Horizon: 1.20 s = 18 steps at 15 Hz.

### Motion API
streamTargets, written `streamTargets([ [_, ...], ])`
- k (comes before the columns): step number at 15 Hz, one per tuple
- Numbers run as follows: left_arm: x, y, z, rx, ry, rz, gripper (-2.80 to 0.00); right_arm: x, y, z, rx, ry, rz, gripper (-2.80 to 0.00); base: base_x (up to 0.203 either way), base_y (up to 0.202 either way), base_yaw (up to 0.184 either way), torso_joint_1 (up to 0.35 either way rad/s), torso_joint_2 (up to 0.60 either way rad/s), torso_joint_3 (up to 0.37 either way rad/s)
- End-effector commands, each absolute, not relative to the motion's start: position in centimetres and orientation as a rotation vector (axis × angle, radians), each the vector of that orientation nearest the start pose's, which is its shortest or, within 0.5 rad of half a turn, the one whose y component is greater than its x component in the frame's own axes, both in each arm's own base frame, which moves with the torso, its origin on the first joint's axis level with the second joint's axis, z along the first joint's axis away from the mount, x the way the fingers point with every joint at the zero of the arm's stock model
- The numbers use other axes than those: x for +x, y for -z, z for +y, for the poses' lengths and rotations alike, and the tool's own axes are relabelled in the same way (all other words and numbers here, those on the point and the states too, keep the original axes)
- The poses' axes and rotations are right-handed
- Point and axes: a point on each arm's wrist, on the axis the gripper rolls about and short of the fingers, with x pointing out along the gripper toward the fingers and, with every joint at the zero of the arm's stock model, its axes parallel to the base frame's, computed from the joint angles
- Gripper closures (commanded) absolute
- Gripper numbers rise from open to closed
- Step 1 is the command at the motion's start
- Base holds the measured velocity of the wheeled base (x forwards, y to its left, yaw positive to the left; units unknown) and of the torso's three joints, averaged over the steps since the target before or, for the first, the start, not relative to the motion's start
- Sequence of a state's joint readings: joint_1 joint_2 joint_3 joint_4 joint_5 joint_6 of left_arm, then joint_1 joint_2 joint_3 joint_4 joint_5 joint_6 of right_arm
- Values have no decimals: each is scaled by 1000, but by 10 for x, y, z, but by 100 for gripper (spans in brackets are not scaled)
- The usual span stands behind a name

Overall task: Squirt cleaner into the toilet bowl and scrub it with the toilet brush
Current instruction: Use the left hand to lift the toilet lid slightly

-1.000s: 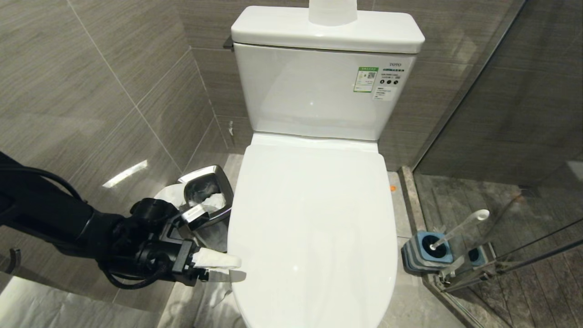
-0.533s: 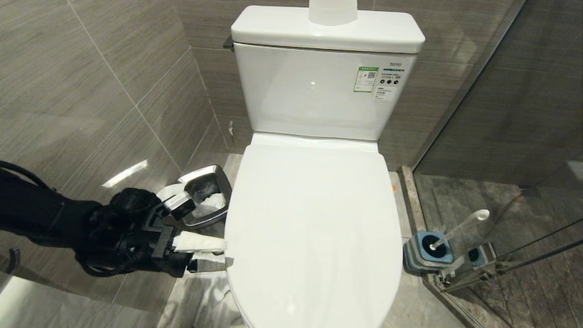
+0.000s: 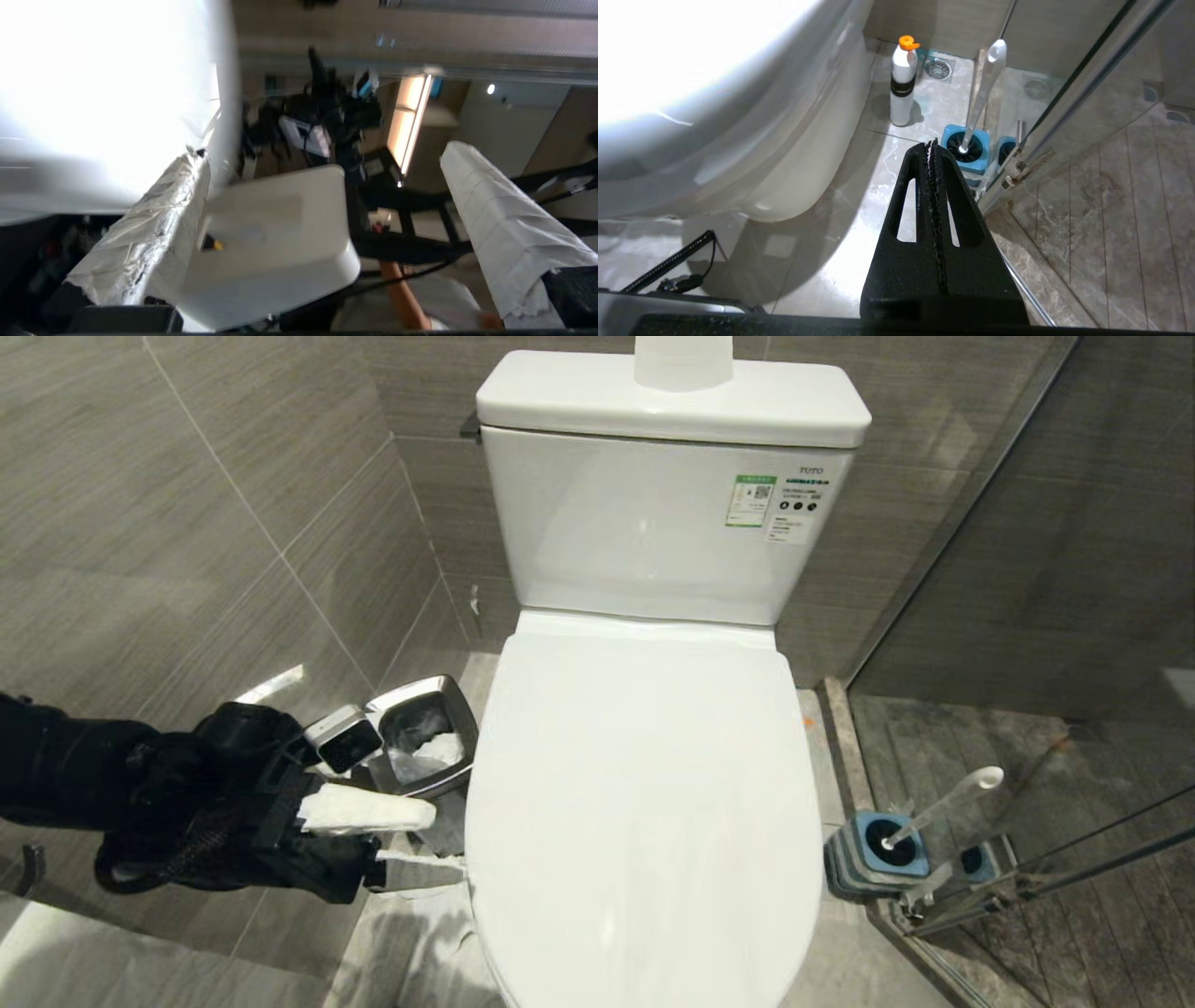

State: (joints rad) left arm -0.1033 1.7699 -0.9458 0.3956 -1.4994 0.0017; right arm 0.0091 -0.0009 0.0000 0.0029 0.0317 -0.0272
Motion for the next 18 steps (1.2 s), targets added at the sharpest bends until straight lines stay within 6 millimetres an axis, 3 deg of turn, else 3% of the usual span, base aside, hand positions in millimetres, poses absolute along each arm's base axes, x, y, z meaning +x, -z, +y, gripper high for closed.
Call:
streamTargets([
  [1, 251, -145, -52, -857, 1393, 1035, -280, -23, -75, 1, -28, -41, 2, 0, 0, 0, 0, 0, 0, 0],
  [5, 248, -144, -51, -809, 1373, 1023, -280, -23, -75, 1, -28, -41, 2, 0, 0, 0, 0, 0, 0, 0],
  [11, 259, -122, -45, -391, 1056, 1058, -280, -23, -75, 1, -28, -41, 2, 0, 0, 0, 0, 0, 0, 0],
  [18, 271, -93, -56, -295, 1018, 1084, -280, -23, -75, 1, -28, -41, 2, 0, 0, 0, 0, 0, 0, 0],
])
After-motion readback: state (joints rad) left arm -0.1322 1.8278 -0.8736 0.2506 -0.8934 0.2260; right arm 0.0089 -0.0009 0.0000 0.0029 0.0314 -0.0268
